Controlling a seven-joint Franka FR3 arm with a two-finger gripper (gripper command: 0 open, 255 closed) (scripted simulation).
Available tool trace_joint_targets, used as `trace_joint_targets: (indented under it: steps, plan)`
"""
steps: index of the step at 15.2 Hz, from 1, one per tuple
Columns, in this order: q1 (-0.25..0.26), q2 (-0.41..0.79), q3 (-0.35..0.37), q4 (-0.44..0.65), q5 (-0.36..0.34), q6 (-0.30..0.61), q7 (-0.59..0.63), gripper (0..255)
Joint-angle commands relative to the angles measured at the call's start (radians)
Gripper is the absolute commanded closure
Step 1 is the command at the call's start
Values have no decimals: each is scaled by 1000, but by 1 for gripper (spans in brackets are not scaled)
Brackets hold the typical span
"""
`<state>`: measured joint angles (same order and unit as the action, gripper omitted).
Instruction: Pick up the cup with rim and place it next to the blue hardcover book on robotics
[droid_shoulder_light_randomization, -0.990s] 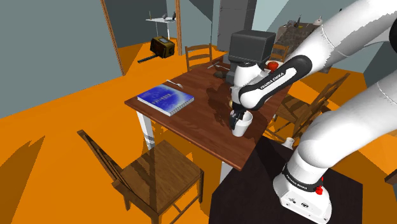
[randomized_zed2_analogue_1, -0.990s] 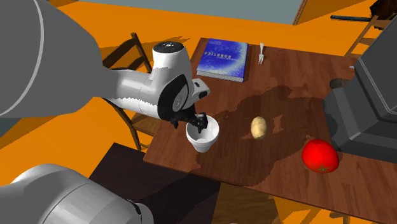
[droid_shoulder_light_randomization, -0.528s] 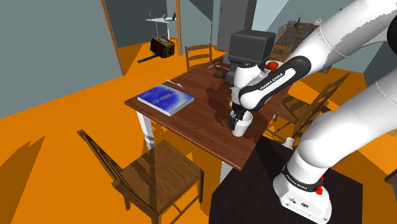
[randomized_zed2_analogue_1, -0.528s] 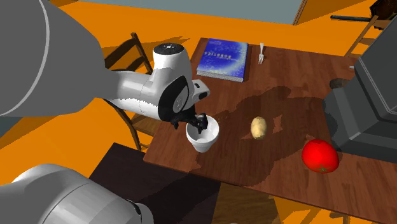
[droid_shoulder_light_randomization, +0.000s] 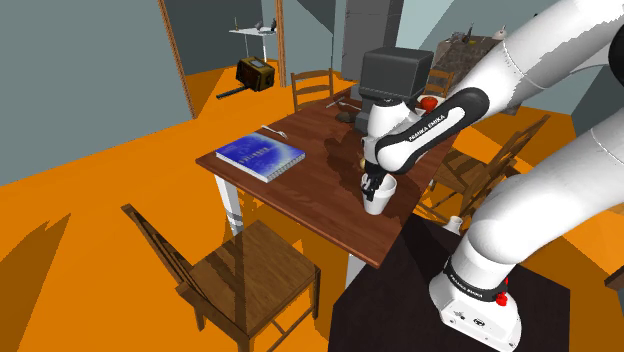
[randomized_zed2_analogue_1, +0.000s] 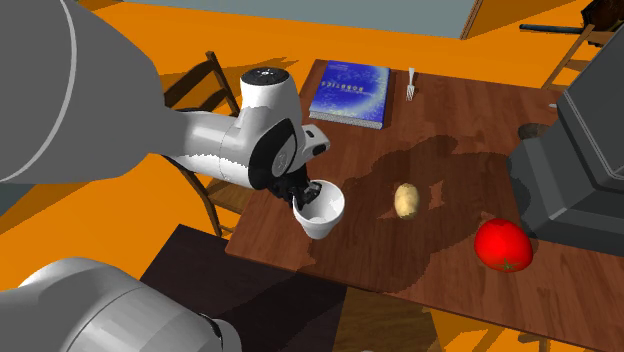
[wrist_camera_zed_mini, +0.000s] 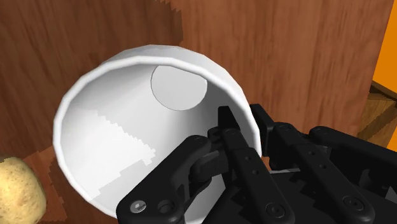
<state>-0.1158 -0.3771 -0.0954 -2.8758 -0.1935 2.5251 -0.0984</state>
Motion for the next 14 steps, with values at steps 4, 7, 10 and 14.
trace_joint_targets:
  steps: [4, 7, 10, 14]
  plan:
    - [3, -30, 0, 7, 6, -39, -5, 255]
    - [6, -74, 1, 22, 13, -97, -12, 255]
    - [9, -113, 2, 39, 20, -154, -18, 255]
    - [13, -160, 4, 67, 28, -228, -25, 255]
